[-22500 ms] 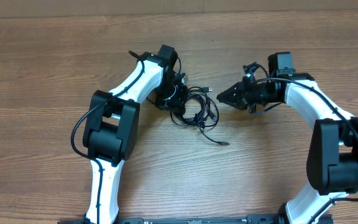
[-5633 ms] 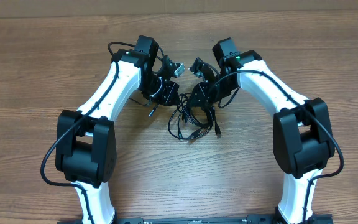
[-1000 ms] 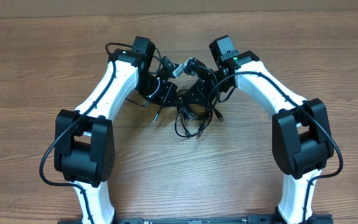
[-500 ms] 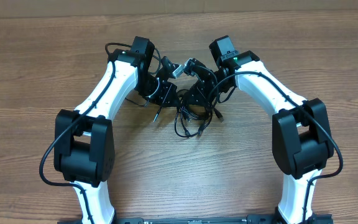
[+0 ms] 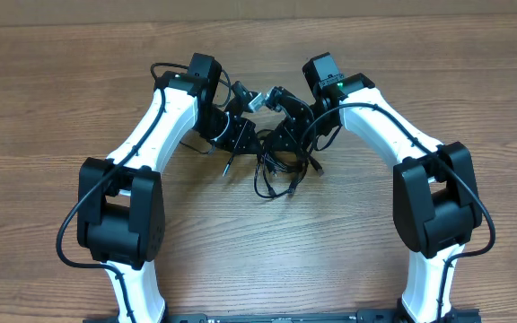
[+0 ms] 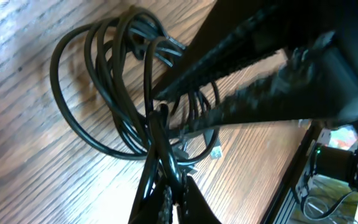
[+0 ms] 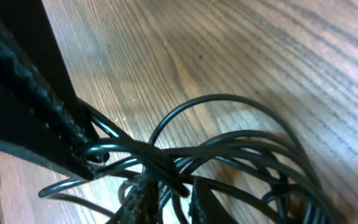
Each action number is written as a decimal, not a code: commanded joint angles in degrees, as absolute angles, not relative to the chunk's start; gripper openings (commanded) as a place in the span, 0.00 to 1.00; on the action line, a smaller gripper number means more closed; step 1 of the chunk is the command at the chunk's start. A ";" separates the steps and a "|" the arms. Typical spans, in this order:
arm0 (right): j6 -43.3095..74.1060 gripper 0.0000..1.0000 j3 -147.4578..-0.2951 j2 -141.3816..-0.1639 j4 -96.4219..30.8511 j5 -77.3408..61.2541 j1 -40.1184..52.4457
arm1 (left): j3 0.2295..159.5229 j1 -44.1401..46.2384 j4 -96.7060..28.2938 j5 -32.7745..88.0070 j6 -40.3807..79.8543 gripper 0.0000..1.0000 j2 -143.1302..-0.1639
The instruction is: Untangle cables
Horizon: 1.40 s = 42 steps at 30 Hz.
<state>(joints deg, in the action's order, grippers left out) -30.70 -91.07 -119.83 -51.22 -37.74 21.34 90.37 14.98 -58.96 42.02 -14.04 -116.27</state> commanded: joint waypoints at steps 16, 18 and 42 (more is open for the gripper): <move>-35.03 0.04 -92.20 -117.89 -50.26 -42.26 23.90 | 90.78 16.53 -58.70 46.59 -17.82 0.04 -115.96; -35.00 0.04 -92.23 -117.89 -50.33 -40.95 23.66 | 90.78 16.53 -58.81 44.49 -17.80 0.04 -115.96; -24.67 0.04 -92.20 -117.89 -58.61 -41.36 16.47 | 89.80 16.58 -54.76 20.86 -0.86 0.04 -115.98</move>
<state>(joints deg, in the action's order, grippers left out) -28.47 -91.07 -119.83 -58.57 -38.98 17.61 90.37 16.86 -55.29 28.03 -6.90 -116.27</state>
